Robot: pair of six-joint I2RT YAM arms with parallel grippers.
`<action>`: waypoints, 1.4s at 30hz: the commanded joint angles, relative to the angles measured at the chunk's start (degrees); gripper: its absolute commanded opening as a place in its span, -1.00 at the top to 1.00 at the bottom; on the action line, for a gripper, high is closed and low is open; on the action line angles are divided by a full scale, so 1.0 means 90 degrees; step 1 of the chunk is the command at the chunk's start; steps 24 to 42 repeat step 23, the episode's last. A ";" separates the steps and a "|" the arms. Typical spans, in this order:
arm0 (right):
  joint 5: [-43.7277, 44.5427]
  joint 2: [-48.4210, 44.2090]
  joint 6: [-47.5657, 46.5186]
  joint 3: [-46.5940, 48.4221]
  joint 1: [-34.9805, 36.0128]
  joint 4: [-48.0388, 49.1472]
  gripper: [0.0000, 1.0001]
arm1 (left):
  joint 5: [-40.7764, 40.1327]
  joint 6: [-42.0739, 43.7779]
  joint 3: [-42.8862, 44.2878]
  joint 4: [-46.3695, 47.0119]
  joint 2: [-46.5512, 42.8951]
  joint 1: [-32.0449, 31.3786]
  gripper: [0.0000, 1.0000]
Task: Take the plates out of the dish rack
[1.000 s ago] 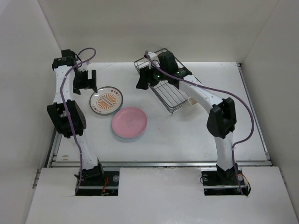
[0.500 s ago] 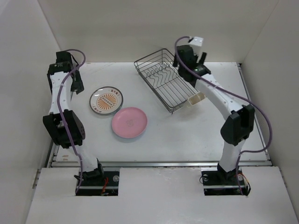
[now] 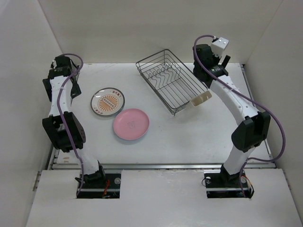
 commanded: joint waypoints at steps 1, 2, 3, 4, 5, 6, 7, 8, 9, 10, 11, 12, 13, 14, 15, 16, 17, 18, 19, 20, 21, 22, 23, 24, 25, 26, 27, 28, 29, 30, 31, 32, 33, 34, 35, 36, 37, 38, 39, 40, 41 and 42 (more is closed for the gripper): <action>0.0019 -0.0042 0.0198 0.0196 0.0009 -0.0133 -0.99 | 0.0031 -0.0110 0.0025 0.0120 -0.0391 0.0003 -1.00; 0.0019 -0.0042 0.0198 0.0196 0.0009 -0.0133 -0.99 | 0.0032 -0.0110 0.0025 0.0120 -0.0391 0.0003 -1.00; -0.0039 -0.0042 0.0198 0.0196 0.0009 -0.0133 -0.99 | 0.0090 -0.0052 0.0025 0.0120 -0.0391 0.0003 -1.00; -0.0039 -0.0042 0.0198 0.0196 0.0009 -0.0133 -0.99 | 0.0090 -0.0052 -0.0033 0.0120 -0.0391 0.0003 -1.00; -0.0039 -0.0042 0.0198 0.0138 0.0009 -0.0133 -0.99 | 0.0090 -0.0052 -0.0034 0.0120 -0.0391 0.0003 -1.00; -0.0039 -0.0042 0.0198 0.0137 0.0009 -0.0133 -0.99 | 0.0090 -0.0052 -0.0034 0.0120 -0.0391 0.0003 -1.00; -0.0039 -0.0042 0.0198 0.0137 0.0009 -0.0133 -0.99 | 0.0090 -0.0052 -0.0034 0.0120 -0.0449 0.0003 -1.00; -0.0039 -0.0042 0.0198 0.0137 0.0009 -0.0133 -0.99 | 0.0090 -0.0052 -0.0034 0.0120 -0.0450 0.0003 -1.00; -0.0039 -0.0042 0.0198 0.0137 0.0009 -0.0133 -0.99 | 0.0090 -0.0052 -0.0034 0.0120 -0.0450 0.0003 -1.00; -0.0039 -0.0042 0.0198 0.0079 0.0009 -0.0133 -0.99 | 0.0090 -0.0052 -0.0034 0.0120 -0.0450 0.0003 -1.00; -0.0097 -0.0042 0.0198 0.0078 0.0009 -0.0133 -0.99 | 0.0090 -0.0052 -0.0034 0.0120 -0.0450 0.0003 -1.00; -0.0098 -0.0042 0.0198 0.0078 0.0009 -0.0133 -0.99 | 0.0090 -0.0052 -0.0092 0.0120 -0.0450 0.0003 -1.00; -0.0098 -0.0042 0.0198 0.0078 0.0009 -0.0133 -0.99 | 0.0090 -0.0052 -0.0092 0.0120 -0.0450 0.0003 -1.00; -0.0156 -0.0042 0.0198 0.0078 0.0009 -0.0133 -0.99 | 0.0090 -0.0052 -0.0092 0.0120 -0.0450 0.0003 -1.00; -0.0156 0.0016 0.0198 0.0078 0.0009 -0.0133 -0.99 | 0.0090 -0.0052 -0.0092 0.0120 -0.0450 0.0003 -1.00; -0.0156 0.0017 0.0198 0.0078 0.0009 -0.0133 -0.99 | 0.0090 -0.0052 -0.0092 0.0120 -0.0450 0.0003 -1.00; -0.0156 0.0017 0.0198 0.0078 0.0009 -0.0133 -0.99 | 0.0090 -0.0052 -0.0092 0.0120 -0.0450 0.0003 -1.00; -0.0156 0.0017 0.0198 0.0078 0.0009 -0.0133 -0.99 | 0.0148 -0.0052 -0.0092 0.0120 -0.0450 0.0003 -1.00; -0.0224 0.0017 0.0198 0.0078 0.0009 -0.0133 -0.99 | 0.0149 -0.0052 -0.0092 0.0120 -0.0450 0.0003 -1.00; -0.0225 0.0017 0.0198 0.0001 0.0009 -0.0133 -0.99 | 0.0149 -0.0052 -0.0092 0.0120 -0.0450 0.0003 -1.00; -0.0225 0.0017 0.0198 0.0000 0.0009 -0.0133 -0.99 | 0.0149 0.0006 -0.0092 0.0120 -0.0450 0.0003 -1.00; -0.0293 -0.0041 0.0198 0.0000 0.0009 -0.0055 -0.99 | 0.0149 0.0007 -0.0092 0.0120 -0.0450 0.0003 -1.00; -0.0293 -0.0042 0.0198 -0.0058 0.0009 -0.0055 -0.99 | 0.0149 0.0007 -0.0092 0.0120 -0.0450 0.0003 -1.00; -0.0293 -0.0042 0.0198 -0.0058 0.0009 -0.0055 -0.99 | 0.0149 0.0007 -0.0092 0.0120 -0.0450 0.0003 -1.00; -0.0293 -0.0042 0.0198 -0.0058 0.0009 -0.0055 -0.99 | 0.0149 0.0007 -0.0092 0.0120 -0.0450 0.0003 -1.00; -0.0293 -0.0042 0.0198 -0.0058 0.0009 -0.0055 -0.99 | 0.0149 0.0007 -0.0092 0.0120 -0.0450 0.0003 -1.00; -0.0293 -0.0042 0.0198 -0.0058 0.0009 -0.0055 -0.99 | 0.0149 0.0007 -0.0092 0.0120 -0.0450 0.0003 -1.00; -0.0293 -0.0042 0.0198 -0.0058 0.0009 -0.0055 -0.99 | 0.0149 0.0007 -0.0092 0.0120 -0.0450 0.0003 -1.00; -0.0293 -0.0042 0.0198 -0.0058 0.0009 -0.0055 -0.99 | 0.0149 0.0007 -0.0092 0.0120 -0.0450 0.0003 -1.00; -0.0293 -0.0042 0.0198 -0.0058 0.0009 -0.0055 -0.99 | 0.0149 0.0007 -0.0092 0.0120 -0.0450 0.0003 -1.00; -0.0293 -0.0042 0.0198 -0.0058 0.0009 -0.0055 -0.99 | 0.0149 0.0007 -0.0092 0.0120 -0.0450 0.0003 -1.00; -0.0293 -0.0042 0.0198 -0.0058 0.0009 -0.0055 -0.99 | 0.0149 0.0007 -0.0092 0.0120 -0.0450 0.0003 -1.00; -0.0293 -0.0042 0.0198 -0.0058 0.0009 -0.0055 -0.99 | 0.0149 0.0007 -0.0092 0.0120 -0.0450 0.0003 -1.00; -0.0293 -0.0042 0.0198 -0.0058 0.0009 -0.0055 -0.99 | 0.0149 0.0007 -0.0092 0.0120 -0.0450 0.0003 -1.00; -0.0293 -0.0042 0.0198 -0.0058 0.0009 -0.0055 -0.99 | 0.0149 0.0007 -0.0092 0.0120 -0.0450 0.0003 -1.00; -0.0293 -0.0042 0.0198 -0.0058 0.0009 -0.0055 -0.99 | 0.0149 0.0007 -0.0092 0.0120 -0.0450 0.0003 -1.00; -0.0293 -0.0042 0.0198 -0.0058 0.0009 -0.0055 -0.99 | 0.0149 0.0007 -0.0092 0.0120 -0.0450 0.0003 -1.00; -0.0293 -0.0042 0.0198 -0.0058 0.0009 -0.0055 -0.99 | 0.0149 0.0007 -0.0092 0.0120 -0.0450 0.0003 -1.00; -0.0293 -0.0042 0.0198 -0.0058 0.0009 -0.0055 -0.99 | 0.0149 0.0007 -0.0092 0.0120 -0.0450 0.0003 -1.00; -0.0293 -0.0042 0.0198 -0.0058 0.0009 -0.0055 -0.99 | 0.0149 0.0007 -0.0092 0.0120 -0.0450 0.0003 -1.00; -0.0293 -0.0042 0.0198 -0.0058 0.0009 -0.0055 -0.99 | 0.0149 0.0007 -0.0092 0.0120 -0.0450 0.0003 -1.00; -0.0293 -0.0042 0.0198 -0.0058 0.0009 -0.0055 -0.99 | 0.0149 0.0007 -0.0092 0.0120 -0.0450 0.0003 -1.00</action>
